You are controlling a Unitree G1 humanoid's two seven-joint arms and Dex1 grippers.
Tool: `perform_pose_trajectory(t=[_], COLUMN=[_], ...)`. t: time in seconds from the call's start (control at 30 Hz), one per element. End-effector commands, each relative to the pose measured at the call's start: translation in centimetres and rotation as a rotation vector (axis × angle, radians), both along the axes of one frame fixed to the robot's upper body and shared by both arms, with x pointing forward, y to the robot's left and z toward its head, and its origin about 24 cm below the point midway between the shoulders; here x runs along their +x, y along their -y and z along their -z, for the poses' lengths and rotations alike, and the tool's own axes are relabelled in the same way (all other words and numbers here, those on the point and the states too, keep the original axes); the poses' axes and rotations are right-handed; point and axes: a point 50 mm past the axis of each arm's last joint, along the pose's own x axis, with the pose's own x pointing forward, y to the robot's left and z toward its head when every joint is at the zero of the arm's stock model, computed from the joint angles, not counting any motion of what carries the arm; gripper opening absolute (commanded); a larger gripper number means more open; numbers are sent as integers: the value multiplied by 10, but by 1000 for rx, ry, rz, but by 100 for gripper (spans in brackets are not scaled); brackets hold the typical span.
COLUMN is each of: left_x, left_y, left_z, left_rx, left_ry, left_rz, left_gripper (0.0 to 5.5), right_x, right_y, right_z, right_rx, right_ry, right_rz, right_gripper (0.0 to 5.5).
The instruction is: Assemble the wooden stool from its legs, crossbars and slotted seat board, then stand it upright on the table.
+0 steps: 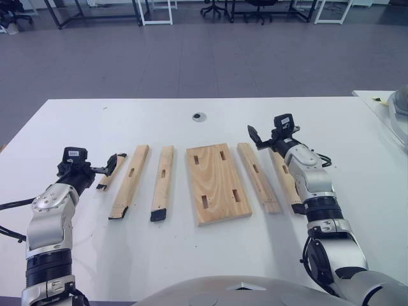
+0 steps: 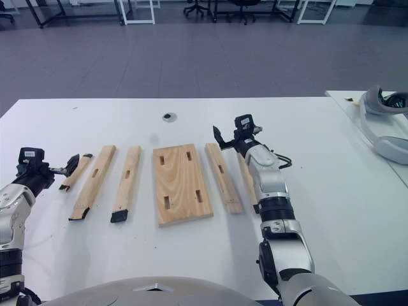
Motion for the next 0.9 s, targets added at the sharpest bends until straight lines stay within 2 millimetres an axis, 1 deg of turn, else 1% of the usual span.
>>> perform_pose_trajectory(t=[0.03, 0.2, 0.27, 0.33, 0.37, 0.4, 0.47, 0.5, 0.67, 0.7, 0.73, 0.77, 0.8, 0.9], left_x=[-1, -6, -11, -19, -22, -27, -33, -34, -33, -34, -37, -40, -43, -49], left_y=[-3, -9, -10, -9, -10, -11, -15, -16, -16, -15, -14, -14, -15, -21], left_z=[-1, 9, 21, 40, 48, 57, 67, 69, 64, 64, 66, 68, 70, 71], left_rx=[5, 7, -13, -31, -43, -53, -53, -49, -19, -18, -23, -34, -53, -45], left_ry=[-1, -63, -130, -234, -278, -324, -373, -380, -360, -354, -356, -359, -355, -380], left_rz=[12, -3, 19, 46, 50, 44, 24, 15, 27, 26, 23, 15, -4, -22], left_gripper=[536, 536, 536, 536, 517, 510, 481, 464, 388, 364, 336, 328, 304, 261], right_x=[1, 2, 2, 3, 3, 3, 4, 4, 4, 4, 4, 4, 4, 4], right_y=[1, 1, 0, -1, -1, -1, -2, -2, -3, -3, -3, -4, -4, -5], right_z=[-1, -1, 0, 0, 0, 0, 0, 0, 1, 1, 2, 2, 2, 3], right_rx=[-13, -14, -14, -13, -12, -10, -8, -7, -7, -7, -9, -10, -11, -10], right_ry=[6, 4, 3, 3, 3, 3, 4, 4, 2, 2, 3, 3, 4, 5], right_rz=[1, 0, -2, -2, -1, 0, 1, 1, 0, 0, 0, 0, -1, 2], right_gripper=[540, 540, 540, 540, 540, 540, 540, 540, 540, 540, 540, 540, 540, 540])
